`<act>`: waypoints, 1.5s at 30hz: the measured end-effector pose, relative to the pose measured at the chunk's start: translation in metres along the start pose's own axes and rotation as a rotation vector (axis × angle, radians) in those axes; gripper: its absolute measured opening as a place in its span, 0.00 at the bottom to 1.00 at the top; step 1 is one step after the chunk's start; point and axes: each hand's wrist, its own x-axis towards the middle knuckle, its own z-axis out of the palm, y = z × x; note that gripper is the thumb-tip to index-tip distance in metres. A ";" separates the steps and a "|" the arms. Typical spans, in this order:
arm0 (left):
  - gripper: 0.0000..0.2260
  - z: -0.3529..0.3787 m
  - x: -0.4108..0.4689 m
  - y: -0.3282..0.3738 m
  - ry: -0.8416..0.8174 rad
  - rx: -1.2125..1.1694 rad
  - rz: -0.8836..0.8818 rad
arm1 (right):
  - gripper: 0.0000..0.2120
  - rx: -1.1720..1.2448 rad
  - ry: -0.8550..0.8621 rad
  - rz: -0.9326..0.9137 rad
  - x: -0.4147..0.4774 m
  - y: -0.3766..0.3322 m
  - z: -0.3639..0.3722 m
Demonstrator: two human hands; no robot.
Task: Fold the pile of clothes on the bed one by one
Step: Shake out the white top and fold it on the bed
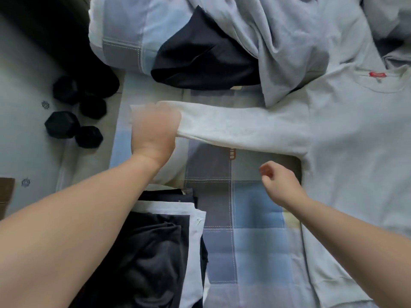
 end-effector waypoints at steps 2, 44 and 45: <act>0.17 0.024 -0.011 -0.018 -0.332 0.042 -0.001 | 0.13 -0.031 -0.041 -0.039 0.003 -0.016 0.013; 0.07 0.015 -0.001 0.013 -0.158 -1.288 -0.686 | 0.23 0.929 -0.414 0.086 0.043 -0.152 0.018; 0.07 -0.001 0.004 0.026 -0.145 -1.330 -0.651 | 0.25 0.999 -0.427 0.089 0.036 -0.150 0.003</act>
